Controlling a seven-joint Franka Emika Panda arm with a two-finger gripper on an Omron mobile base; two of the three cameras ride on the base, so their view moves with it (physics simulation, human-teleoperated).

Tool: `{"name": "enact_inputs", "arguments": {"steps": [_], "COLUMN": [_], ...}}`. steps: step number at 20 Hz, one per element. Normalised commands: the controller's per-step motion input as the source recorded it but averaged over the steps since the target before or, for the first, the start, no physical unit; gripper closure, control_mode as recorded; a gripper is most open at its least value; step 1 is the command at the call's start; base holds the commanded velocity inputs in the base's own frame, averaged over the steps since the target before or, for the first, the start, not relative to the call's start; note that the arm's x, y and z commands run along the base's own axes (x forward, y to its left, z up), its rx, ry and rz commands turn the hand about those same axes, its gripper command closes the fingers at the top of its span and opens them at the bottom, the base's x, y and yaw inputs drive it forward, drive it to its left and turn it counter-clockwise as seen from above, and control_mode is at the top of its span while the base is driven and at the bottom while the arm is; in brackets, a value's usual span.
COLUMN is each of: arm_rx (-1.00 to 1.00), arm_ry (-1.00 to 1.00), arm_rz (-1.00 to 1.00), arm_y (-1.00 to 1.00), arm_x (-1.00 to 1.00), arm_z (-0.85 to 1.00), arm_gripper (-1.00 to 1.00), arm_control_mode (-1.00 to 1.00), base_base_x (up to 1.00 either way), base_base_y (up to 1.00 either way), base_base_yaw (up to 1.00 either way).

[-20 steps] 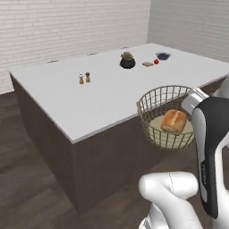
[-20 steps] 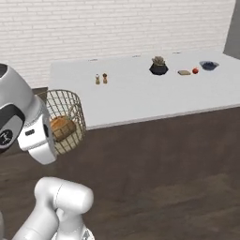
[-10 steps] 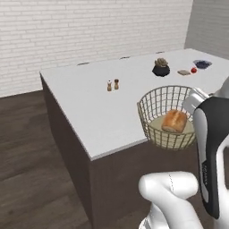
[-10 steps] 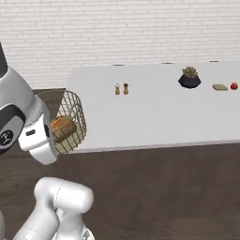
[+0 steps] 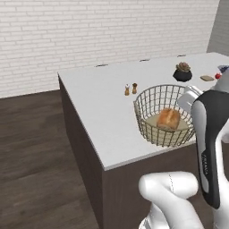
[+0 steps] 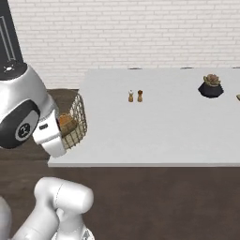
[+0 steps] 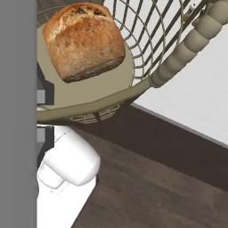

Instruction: Open the cabinet, pick up the bread from the cabinet and place it in the basket. Then move the basket to the dining counter.

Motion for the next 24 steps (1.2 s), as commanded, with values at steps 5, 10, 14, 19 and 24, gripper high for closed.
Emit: {"name": "enact_inputs", "arguments": {"steps": [5, 10, 14, 19, 24], "arm_rx": [0.15, 0.07, 0.01, -0.02, -0.02], "arm_ry": [0.04, 0.02, 0.04, 0.04, 0.00], "arm_rz": [0.31, 0.22, 0.05, -0.16, -0.27], "arm_y": [-0.17, -0.04, -0.38, -0.04, 0.00], "arm_x": [1.00, 1.00, 1.00, 1.00, 0.96], "arm_z": [-0.58, -0.77, -0.55, -0.45, -0.37], "arm_gripper": [1.00, 1.00, 1.00, 1.00, 1.00], "arm_control_mode": [-1.00, -1.00, -1.00, -1.00, -1.00], "base_base_x": [0.00, 0.00, 0.00, 0.00, 0.00], "base_base_y": [0.00, 0.00, 0.00, 0.00, 0.00], "base_base_yaw": [0.00, 0.00, 0.00, 0.00, 0.00]}}
